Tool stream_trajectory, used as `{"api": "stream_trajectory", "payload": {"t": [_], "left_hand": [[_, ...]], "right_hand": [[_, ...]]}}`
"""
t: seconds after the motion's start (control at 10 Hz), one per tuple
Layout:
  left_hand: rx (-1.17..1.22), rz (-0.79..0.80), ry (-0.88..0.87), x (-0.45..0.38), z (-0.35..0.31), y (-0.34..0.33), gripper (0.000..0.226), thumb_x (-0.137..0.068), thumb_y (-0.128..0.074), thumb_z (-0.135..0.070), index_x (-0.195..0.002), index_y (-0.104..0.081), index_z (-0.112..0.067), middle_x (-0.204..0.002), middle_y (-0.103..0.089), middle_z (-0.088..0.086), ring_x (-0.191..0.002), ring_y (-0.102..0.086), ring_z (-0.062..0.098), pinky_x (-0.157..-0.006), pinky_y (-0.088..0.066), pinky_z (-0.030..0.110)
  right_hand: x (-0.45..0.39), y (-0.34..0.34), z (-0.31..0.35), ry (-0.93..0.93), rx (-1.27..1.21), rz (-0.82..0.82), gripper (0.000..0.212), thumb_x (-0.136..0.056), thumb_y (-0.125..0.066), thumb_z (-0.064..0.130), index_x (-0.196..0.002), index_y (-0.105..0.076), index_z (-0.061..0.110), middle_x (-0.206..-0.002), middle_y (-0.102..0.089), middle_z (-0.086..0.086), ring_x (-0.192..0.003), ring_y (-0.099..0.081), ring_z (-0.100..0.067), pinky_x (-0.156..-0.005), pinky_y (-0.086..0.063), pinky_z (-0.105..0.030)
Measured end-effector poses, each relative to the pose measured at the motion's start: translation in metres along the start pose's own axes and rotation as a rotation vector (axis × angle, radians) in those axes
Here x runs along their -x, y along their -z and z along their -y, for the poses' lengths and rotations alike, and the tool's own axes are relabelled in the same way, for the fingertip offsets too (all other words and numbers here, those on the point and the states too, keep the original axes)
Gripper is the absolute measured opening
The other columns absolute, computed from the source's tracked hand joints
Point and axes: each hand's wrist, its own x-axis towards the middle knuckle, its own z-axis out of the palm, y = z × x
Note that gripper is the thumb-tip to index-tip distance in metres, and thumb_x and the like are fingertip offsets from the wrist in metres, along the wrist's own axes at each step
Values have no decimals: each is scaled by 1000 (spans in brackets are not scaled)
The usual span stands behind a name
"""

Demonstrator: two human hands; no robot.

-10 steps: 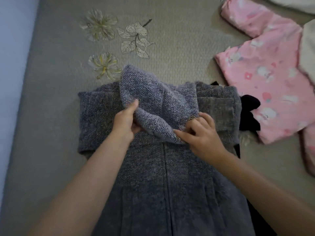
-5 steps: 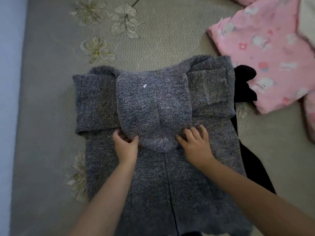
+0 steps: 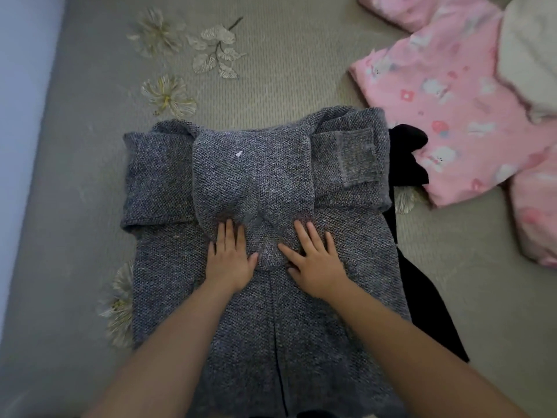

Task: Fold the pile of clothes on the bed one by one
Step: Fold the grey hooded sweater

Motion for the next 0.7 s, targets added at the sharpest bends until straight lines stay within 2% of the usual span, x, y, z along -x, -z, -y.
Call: {"api": "stream_trajectory", "payload": {"t": [0.1, 0.2, 0.3, 0.4, 0.5, 0.6, 0.7], "left_hand": [[86, -21, -52, 24, -1, -17, 65, -97, -23, -44, -146, 6, -14, -154, 17, 8, -141, 16, 23, -115, 2, 42], [69, 29, -106, 72, -3, -56, 69, -93, -6, -55, -145, 14, -14, -151, 25, 6, -141, 19, 22, -114, 10, 38], [77, 112, -144, 128, -7, -92, 108, -48, 49, -64, -139, 24, -12, -136, 39, 3, -139, 22, 23, -111, 14, 34], [63, 87, -97, 157, -11, -121, 98, -58, 46, -57, -140, 21, -10, -137, 37, 3, -140, 20, 24, -112, 14, 34], [115, 23, -74, 160, -13, -127, 59, -98, -10, -39, -145, 10, -10, -152, 21, 8, -141, 16, 21, -113, 11, 34], [175, 31, -100, 164, -9, -125, 62, -99, -29, -33, -146, 3, -11, -155, 13, 6, -142, 11, 18, -114, 5, 34], [172, 78, -114, 179, -4, -129, 65, -97, -35, -31, -146, 1, -10, -155, 10, 6, -143, 8, 19, -115, 1, 35]], "right_hand": [[24, -9, -11, 59, 6, 4, 54, -98, -30, 39, -146, -5, 34, -153, 20, -3, -141, 16, -27, -113, 9, -46], [65, -30, -22, -15, -18, -57, 52, -98, -33, 34, -146, -16, 28, -156, 6, -4, -143, 8, -27, -114, 6, -47], [120, -47, -21, -156, -7, -175, 54, -76, -72, 26, -126, -55, 19, -141, -42, -17, -129, -37, -44, -97, -25, -68], [166, -80, -20, -309, -51, -276, 57, -52, -88, 16, -106, -69, 11, -117, -60, -26, -106, -57, -47, -76, -39, -70], [195, -112, -13, -518, -216, -301, 52, -75, -74, 17, -124, -58, 13, -138, -39, -29, -126, -39, -45, -98, -28, -65], [213, -128, -9, -670, -394, -265, 60, -89, -56, 28, -143, -29, 24, -151, -18, -21, -133, -28, -35, -105, -21, -51], [223, -128, -11, -830, -833, -361, 80, -84, -63, 24, -146, -14, 15, -144, -35, -18, -127, -38, -35, -103, -32, -53]]}}
